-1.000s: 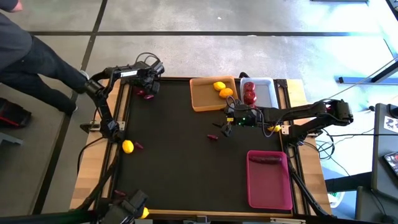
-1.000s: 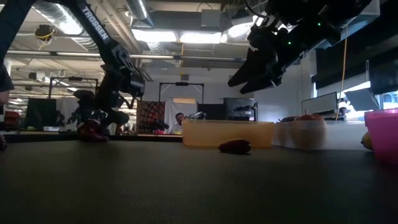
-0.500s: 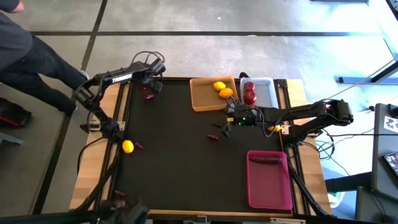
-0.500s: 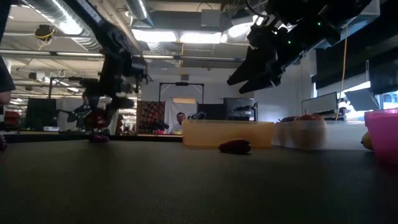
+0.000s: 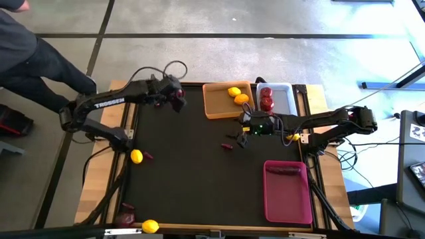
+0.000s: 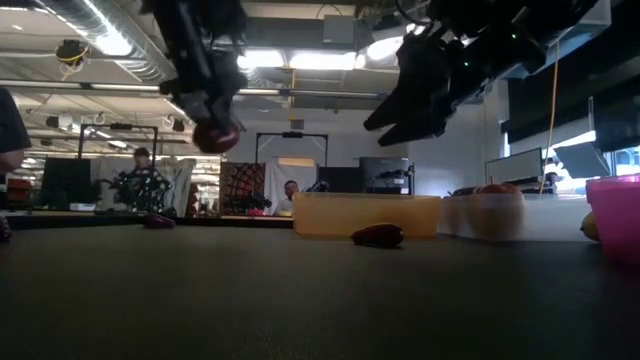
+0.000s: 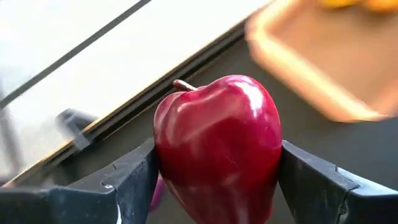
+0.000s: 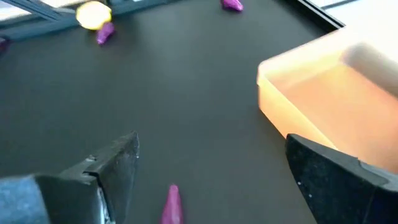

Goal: Sort produce into baskets
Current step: Put the red apple into the white bin

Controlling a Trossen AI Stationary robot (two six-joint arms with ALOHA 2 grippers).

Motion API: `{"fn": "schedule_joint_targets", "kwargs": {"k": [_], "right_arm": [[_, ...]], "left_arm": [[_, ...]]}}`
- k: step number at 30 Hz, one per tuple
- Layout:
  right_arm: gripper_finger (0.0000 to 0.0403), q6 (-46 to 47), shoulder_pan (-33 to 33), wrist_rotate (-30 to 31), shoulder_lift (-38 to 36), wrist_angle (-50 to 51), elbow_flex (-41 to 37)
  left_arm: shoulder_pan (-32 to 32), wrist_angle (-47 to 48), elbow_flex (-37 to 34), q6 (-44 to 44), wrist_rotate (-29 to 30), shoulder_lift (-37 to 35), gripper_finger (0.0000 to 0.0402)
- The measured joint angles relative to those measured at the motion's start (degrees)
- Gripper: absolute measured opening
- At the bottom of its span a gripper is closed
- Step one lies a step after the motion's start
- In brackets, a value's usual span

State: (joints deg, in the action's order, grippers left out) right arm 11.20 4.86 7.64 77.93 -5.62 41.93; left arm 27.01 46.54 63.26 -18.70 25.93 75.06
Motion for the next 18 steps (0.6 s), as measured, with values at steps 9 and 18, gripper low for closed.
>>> {"fn": "schedule_joint_targets", "kwargs": {"k": [9, 18], "right_arm": [[0.0353, -0.6, 0.0, -4.3, -0.4, -2.7, 0.0], [0.0353, 10.2, 0.0, -11.3, -0.6, -9.4, 0.1]], "left_arm": [[-16.6, -10.6, 0.0, 5.3, -0.4, 0.1, 0.0285], [-29.2, -22.0, 0.0, 14.8, 3.1, 3.2, 0.0285]]}}
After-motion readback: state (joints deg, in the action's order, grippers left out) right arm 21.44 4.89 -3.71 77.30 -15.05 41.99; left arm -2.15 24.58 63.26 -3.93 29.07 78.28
